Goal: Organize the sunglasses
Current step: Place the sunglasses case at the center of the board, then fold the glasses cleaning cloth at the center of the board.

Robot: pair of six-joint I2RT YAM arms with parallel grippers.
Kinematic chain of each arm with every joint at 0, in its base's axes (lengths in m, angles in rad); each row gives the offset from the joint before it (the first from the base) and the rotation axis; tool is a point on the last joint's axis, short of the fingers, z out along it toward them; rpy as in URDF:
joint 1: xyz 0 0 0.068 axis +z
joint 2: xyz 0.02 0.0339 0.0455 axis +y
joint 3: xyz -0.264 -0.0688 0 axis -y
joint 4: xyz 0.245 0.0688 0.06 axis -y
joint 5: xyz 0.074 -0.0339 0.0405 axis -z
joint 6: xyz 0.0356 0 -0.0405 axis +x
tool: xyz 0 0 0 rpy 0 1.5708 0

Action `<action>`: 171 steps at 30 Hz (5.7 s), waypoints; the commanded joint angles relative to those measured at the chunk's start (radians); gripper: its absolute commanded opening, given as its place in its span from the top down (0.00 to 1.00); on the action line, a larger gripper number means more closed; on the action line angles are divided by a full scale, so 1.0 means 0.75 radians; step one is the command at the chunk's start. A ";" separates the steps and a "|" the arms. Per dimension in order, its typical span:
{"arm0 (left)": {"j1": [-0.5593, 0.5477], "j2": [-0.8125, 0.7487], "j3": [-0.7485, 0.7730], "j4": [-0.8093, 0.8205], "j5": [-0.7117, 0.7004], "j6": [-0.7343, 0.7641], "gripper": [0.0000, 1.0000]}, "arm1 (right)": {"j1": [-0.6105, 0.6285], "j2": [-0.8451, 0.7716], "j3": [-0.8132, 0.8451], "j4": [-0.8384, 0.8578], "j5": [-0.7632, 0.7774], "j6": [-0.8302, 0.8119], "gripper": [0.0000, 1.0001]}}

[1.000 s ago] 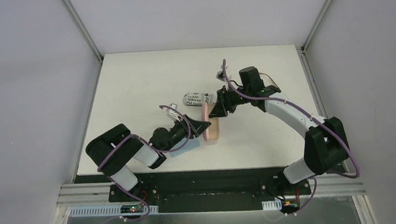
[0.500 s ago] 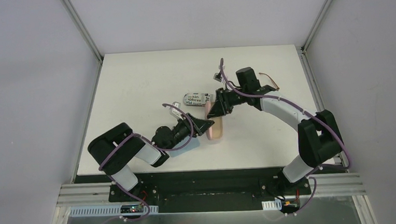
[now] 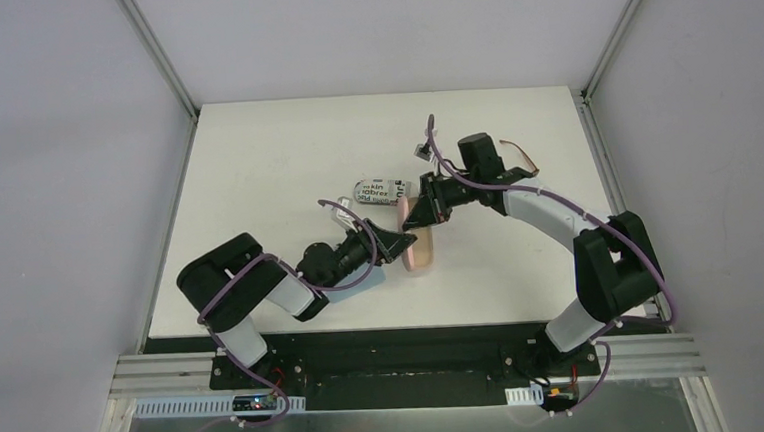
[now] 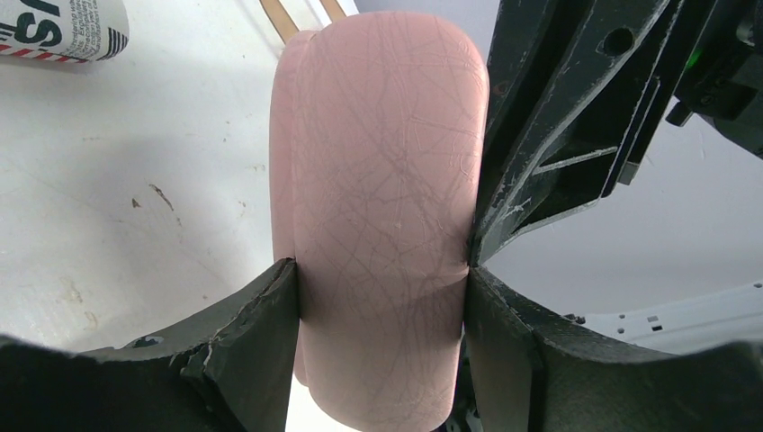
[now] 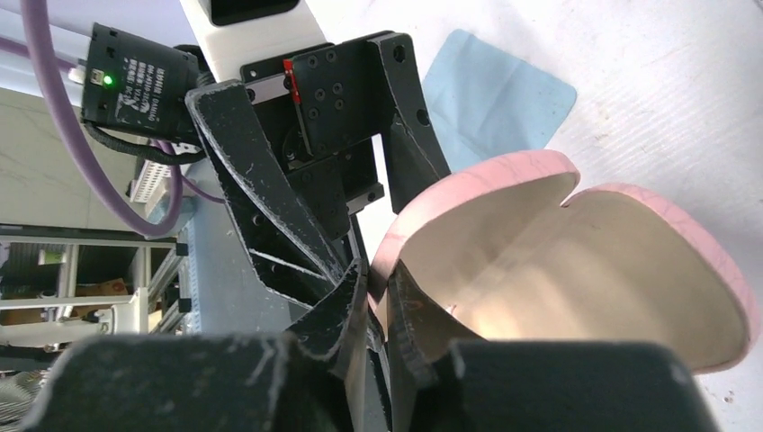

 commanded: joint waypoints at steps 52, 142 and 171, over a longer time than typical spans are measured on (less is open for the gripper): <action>-0.015 -2.010 0.288 -2.359 -1.008 0.473 0.02 | 0.773 0.600 0.337 -0.207 2.038 -1.232 0.85; 0.645 -0.241 0.656 -2.544 0.010 0.897 0.82 | 0.106 -0.346 -0.171 -0.137 0.808 -0.821 0.62; 0.639 -0.301 0.636 -2.501 0.047 0.896 1.00 | 0.136 -0.306 -0.091 -0.171 0.579 -1.008 0.62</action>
